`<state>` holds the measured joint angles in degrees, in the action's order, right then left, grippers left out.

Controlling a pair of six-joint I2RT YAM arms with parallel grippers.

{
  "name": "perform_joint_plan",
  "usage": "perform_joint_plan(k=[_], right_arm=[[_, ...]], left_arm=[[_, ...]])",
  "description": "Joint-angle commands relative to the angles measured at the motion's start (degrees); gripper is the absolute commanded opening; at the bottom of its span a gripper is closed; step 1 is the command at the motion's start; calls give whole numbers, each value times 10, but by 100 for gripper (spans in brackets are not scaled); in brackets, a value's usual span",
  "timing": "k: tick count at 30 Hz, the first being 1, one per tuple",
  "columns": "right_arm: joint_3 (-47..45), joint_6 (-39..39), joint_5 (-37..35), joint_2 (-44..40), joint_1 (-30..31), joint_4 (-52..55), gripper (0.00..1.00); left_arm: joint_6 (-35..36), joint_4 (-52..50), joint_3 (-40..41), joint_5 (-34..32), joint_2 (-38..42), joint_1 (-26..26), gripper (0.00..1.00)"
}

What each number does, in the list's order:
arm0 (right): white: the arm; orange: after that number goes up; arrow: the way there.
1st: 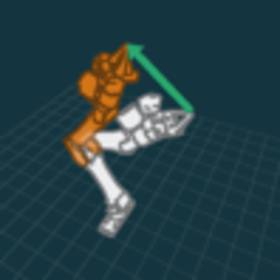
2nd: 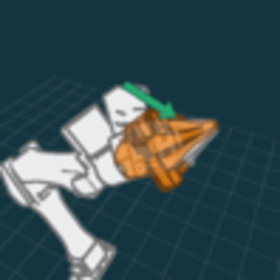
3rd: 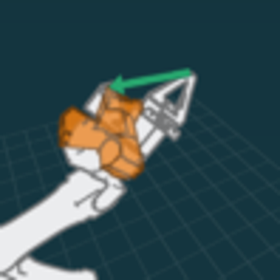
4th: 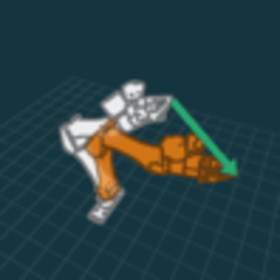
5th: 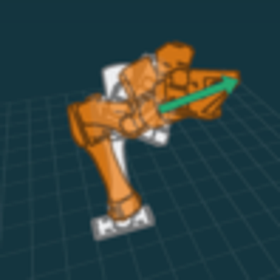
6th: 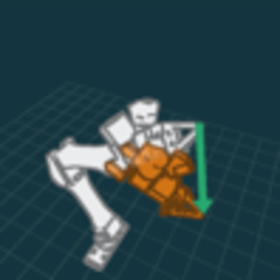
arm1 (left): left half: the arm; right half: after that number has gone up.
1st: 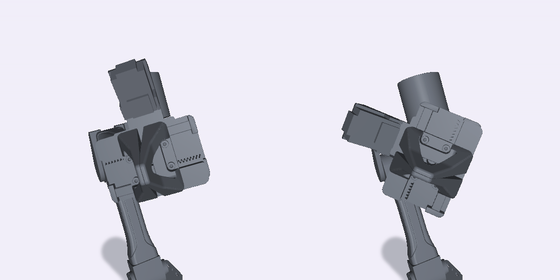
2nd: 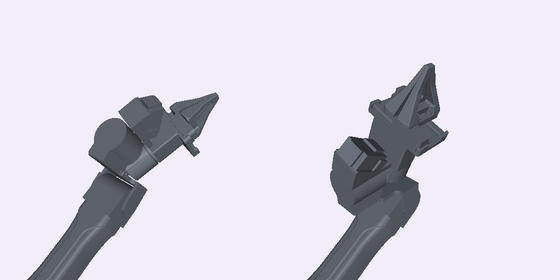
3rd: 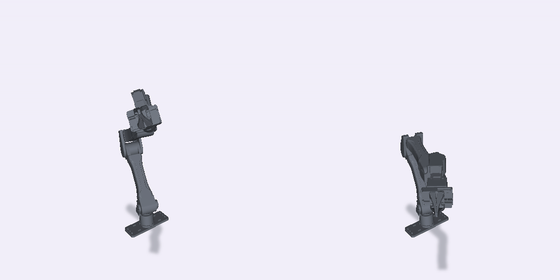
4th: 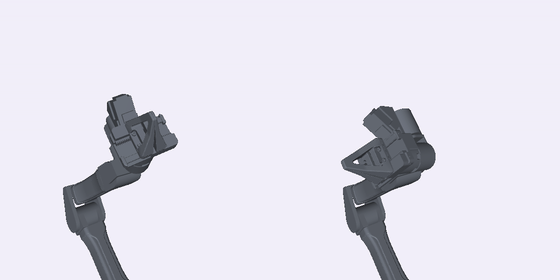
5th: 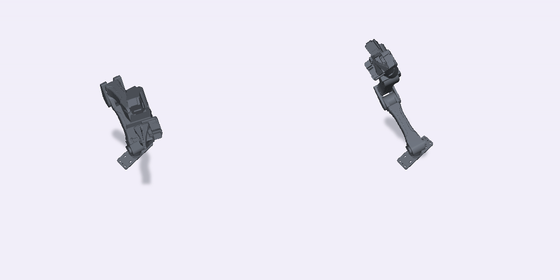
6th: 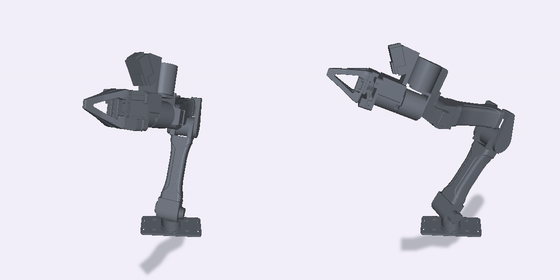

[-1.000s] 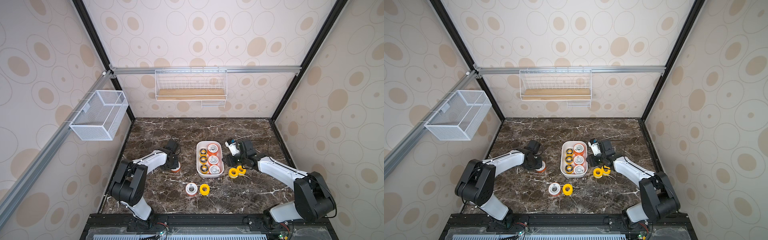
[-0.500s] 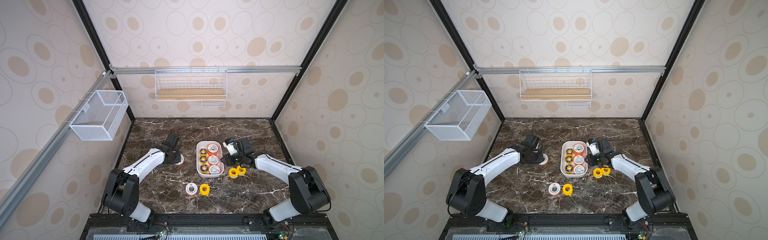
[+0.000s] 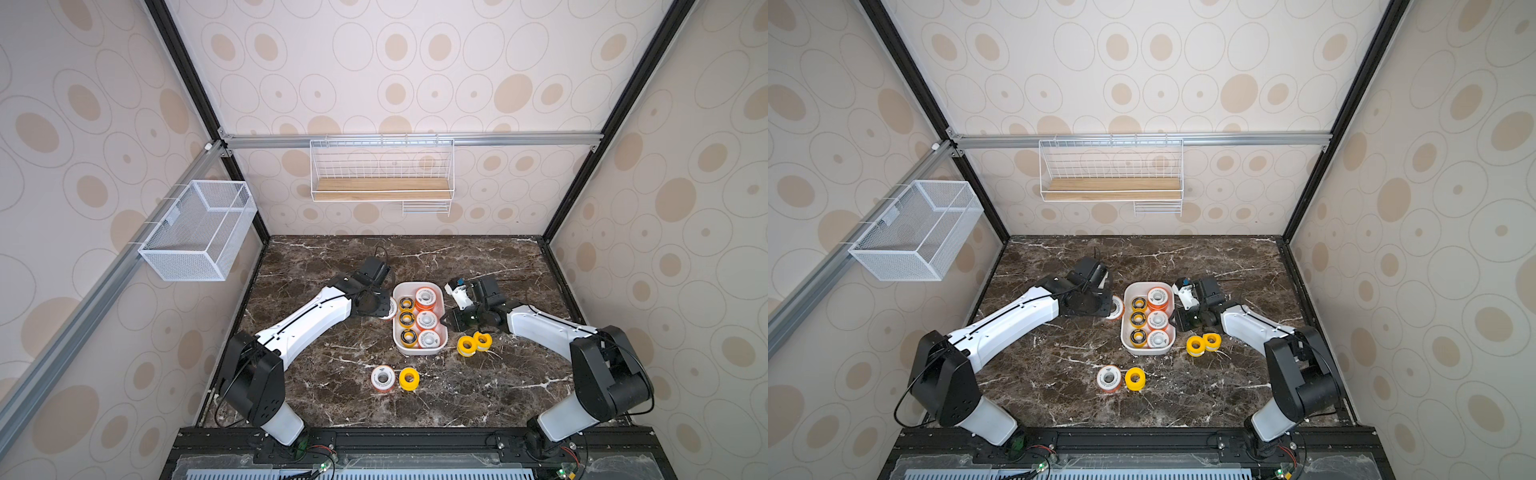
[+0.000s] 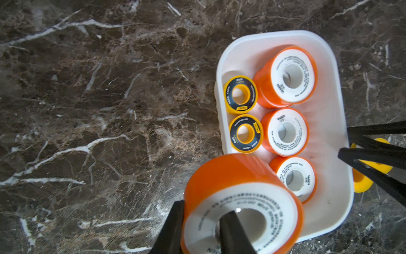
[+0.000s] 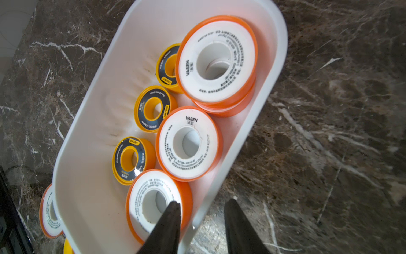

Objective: Put the sealing tape into the storage box
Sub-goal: Pick up the sealing tape at the center of the board, then place the sealing tape in the storage box.

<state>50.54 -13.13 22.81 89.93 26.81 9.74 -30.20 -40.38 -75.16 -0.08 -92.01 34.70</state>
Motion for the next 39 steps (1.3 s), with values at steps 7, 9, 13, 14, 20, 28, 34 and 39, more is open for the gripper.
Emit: perform_joint_plan(k=[7,9,13,14,20,28,34,39], right_arm=[[15,-6,40,11,-7,-2,32],[17,-5,48,14,-7,-2,31],[21,-5,61,21,-7,-2,30],[22,-5,64,22,-7,-1,30],[23,-3,75,24,-7,-2,29],[25,-4,77,28,-7,0,29],[26,-3,82,29,-7,1,29],[28,-3,84,31,-6,3,29]], left_arm=[[1,-12,-81,53,-84,33,26],[1,-10,-91,59,-98,38,26],[0,-7,-111,70,-125,41,26],[-1,-6,-116,76,-133,42,26],[0,-4,-148,95,-178,47,27],[4,-3,-169,111,-215,53,27],[4,-3,-181,116,-235,55,27],[5,-3,-192,118,-252,55,27]])
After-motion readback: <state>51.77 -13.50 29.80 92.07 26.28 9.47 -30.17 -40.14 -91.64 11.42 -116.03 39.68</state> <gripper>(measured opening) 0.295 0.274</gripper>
